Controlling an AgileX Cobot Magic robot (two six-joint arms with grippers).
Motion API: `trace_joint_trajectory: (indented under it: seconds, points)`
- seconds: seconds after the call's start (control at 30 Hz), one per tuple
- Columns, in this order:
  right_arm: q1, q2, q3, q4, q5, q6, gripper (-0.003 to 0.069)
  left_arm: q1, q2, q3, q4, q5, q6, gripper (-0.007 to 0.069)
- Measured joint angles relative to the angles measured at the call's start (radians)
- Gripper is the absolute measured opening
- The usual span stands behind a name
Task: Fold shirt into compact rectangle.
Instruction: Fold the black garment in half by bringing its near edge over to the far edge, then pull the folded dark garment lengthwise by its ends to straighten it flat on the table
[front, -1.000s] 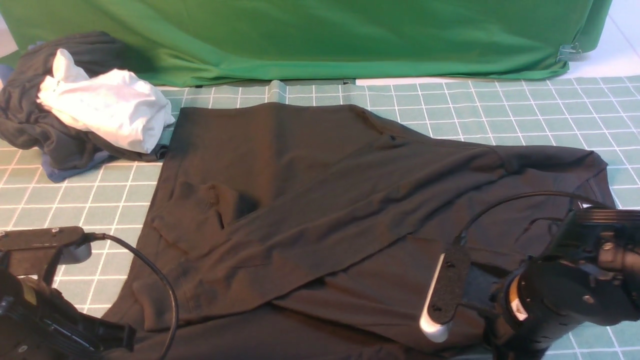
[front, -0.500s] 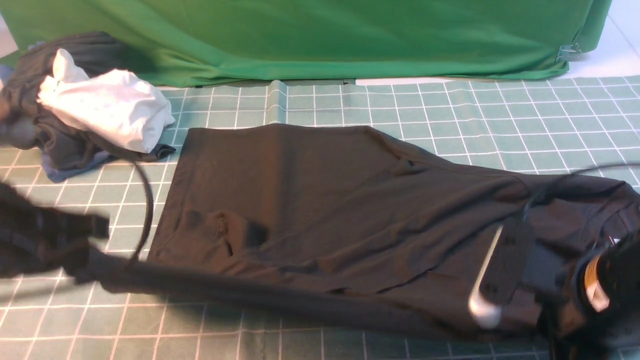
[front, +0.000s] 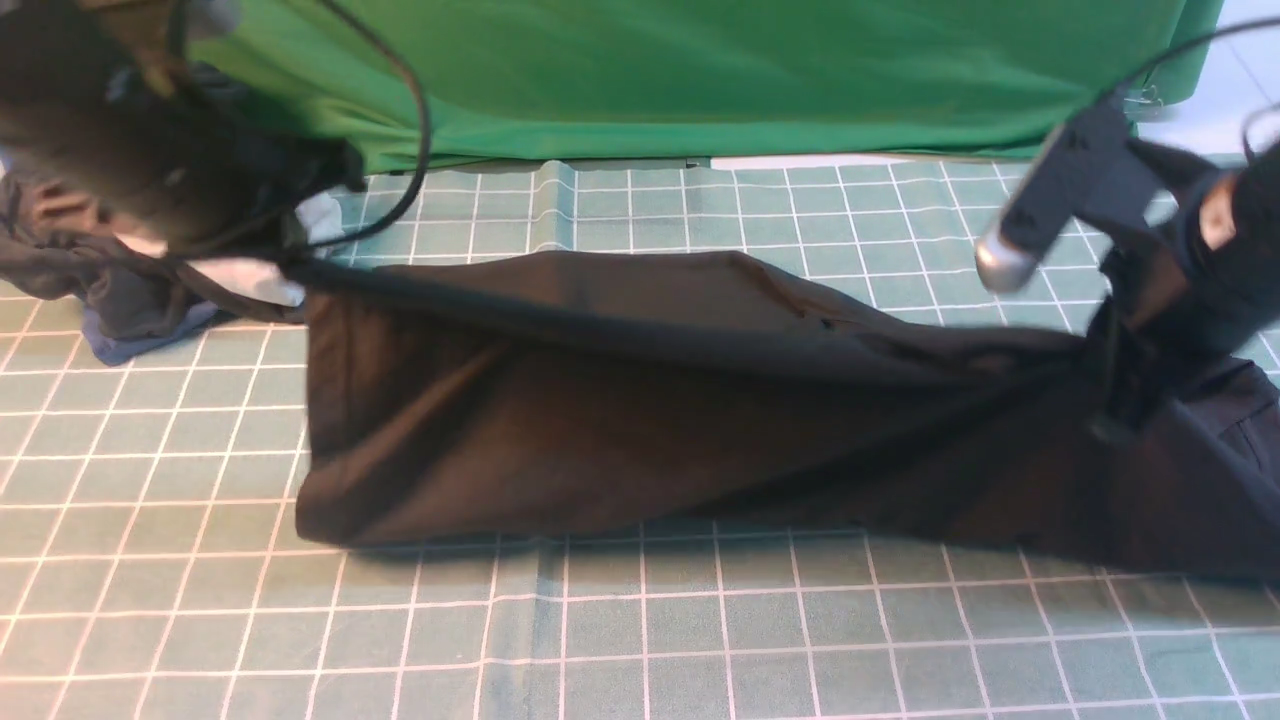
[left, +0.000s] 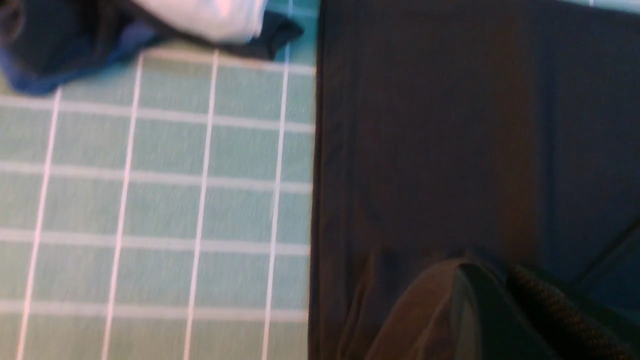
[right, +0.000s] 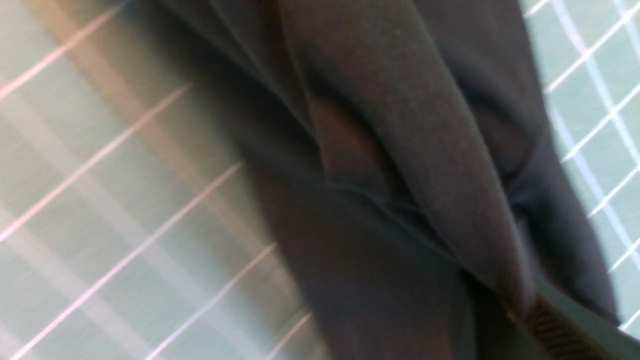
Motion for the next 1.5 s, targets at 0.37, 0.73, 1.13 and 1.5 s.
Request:
trace_joint_trajectory:
  seconds: [0.37,0.73,1.13,1.5]
  points:
    - [-0.035,0.388,-0.367,-0.005,-0.035,-0.049,0.0028,0.045,0.404,-0.402,0.034,0.031,-0.016,0.0013]
    - [-0.053,0.620,-0.577,-0.005,-0.092,-0.049,0.0031,0.088,0.574,-0.550,0.056,0.045,-0.030,0.0013]
    - [-0.054,0.655,-0.578,-0.001,-0.221,-0.029,0.0226,0.089,0.597,-0.555,0.087,-0.036,-0.027,0.0151]
    - [-0.055,0.607,-0.655,0.003,-0.138,0.122,0.0286,0.071,0.584,-0.658,-0.050,0.195,0.121,0.0233]
